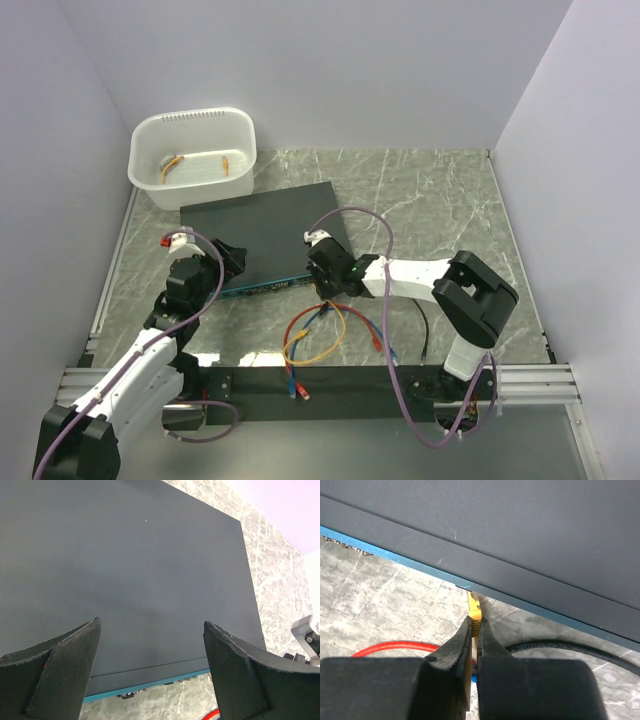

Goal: Insert the plug into the switch port

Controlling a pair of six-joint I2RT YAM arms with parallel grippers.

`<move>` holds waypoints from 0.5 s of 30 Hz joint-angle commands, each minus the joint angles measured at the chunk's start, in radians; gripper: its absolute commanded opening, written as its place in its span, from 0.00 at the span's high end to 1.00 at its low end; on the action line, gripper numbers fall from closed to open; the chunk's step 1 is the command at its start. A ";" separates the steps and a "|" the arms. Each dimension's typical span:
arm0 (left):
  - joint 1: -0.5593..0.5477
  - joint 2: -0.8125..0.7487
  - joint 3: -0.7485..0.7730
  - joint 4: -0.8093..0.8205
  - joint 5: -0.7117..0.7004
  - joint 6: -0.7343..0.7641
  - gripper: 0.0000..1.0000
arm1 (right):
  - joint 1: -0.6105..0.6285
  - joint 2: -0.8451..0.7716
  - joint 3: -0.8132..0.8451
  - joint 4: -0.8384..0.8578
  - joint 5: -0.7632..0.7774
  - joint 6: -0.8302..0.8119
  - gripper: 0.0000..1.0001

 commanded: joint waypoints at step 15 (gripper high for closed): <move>-0.041 0.023 0.030 0.104 0.223 0.078 0.03 | -0.009 -0.205 -0.095 0.086 -0.043 0.009 1.00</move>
